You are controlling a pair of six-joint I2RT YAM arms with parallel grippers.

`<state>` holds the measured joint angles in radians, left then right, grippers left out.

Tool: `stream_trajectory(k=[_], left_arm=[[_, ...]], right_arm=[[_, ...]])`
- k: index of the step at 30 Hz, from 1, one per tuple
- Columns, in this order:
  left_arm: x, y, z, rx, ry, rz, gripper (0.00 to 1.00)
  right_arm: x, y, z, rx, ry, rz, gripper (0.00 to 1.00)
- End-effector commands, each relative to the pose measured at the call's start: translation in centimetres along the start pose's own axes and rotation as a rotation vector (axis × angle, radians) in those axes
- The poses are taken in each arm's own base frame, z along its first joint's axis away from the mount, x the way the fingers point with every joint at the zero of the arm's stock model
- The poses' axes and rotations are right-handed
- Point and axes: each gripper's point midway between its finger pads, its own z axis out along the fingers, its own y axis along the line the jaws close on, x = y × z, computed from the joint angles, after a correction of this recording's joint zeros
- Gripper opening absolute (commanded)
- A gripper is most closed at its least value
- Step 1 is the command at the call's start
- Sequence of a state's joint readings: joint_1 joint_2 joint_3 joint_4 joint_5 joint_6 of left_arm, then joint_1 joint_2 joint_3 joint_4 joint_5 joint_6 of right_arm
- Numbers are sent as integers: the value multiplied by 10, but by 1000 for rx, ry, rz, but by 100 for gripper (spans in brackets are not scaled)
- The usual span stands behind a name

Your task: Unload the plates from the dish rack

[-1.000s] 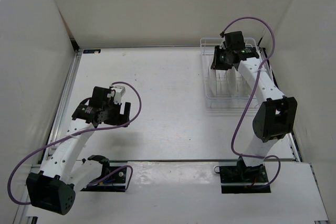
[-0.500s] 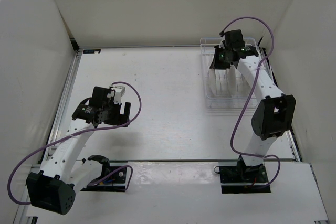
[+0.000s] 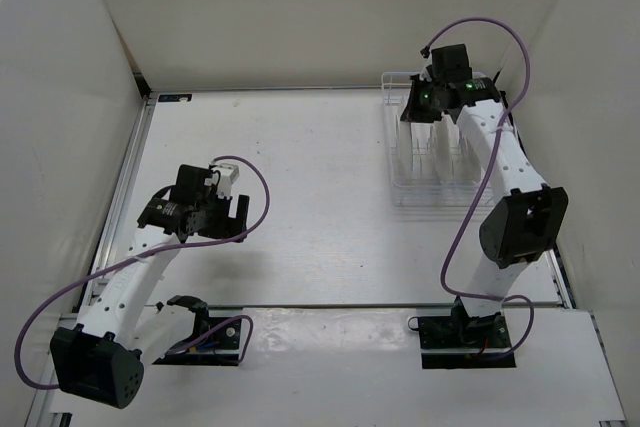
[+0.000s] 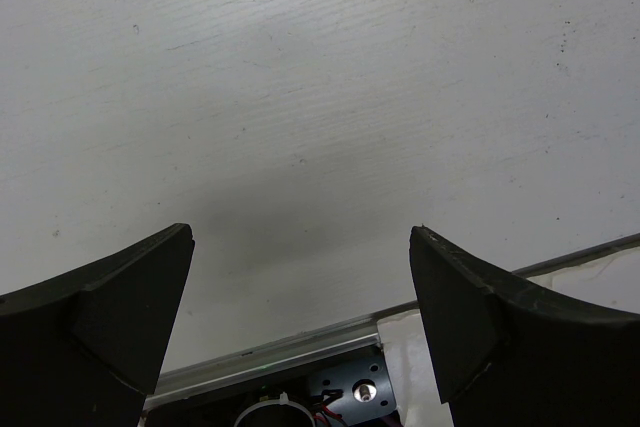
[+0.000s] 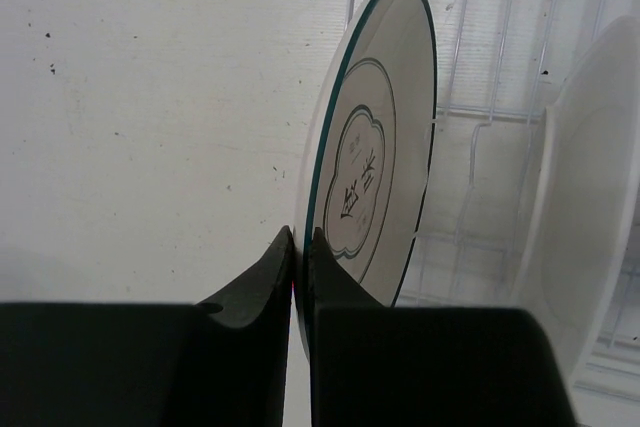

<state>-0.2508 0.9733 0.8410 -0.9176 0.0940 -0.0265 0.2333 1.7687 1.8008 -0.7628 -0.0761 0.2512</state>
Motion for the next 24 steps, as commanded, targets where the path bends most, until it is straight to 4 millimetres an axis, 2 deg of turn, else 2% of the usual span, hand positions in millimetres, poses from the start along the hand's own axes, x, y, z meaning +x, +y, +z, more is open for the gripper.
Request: stream_trajectory(k=[1,9,13,17,21,24], left_arm=[[-13,-4,-9,19,-43,3,100],[-13,-4,-10,18,-43,1,100],[-14,-4,-10,18,-45,2,100],[-13,-4,-9,19,-42,3,100],[-13,-4,-9,20,-41,3,100],[-12,-4,-9,21,-36,1,100]], right_arm=[[-41,7,-53,7,-163,-64,0],[-51,32,-107,-80,-260,-69,0],[-51,53,-132,-155,-284,-100,0],[-44,70,-143,-209,-281,-145,0],[-33,96,-152,-277,-271,-203,0],[-18,117,-148,-317,-240,-250,0]])
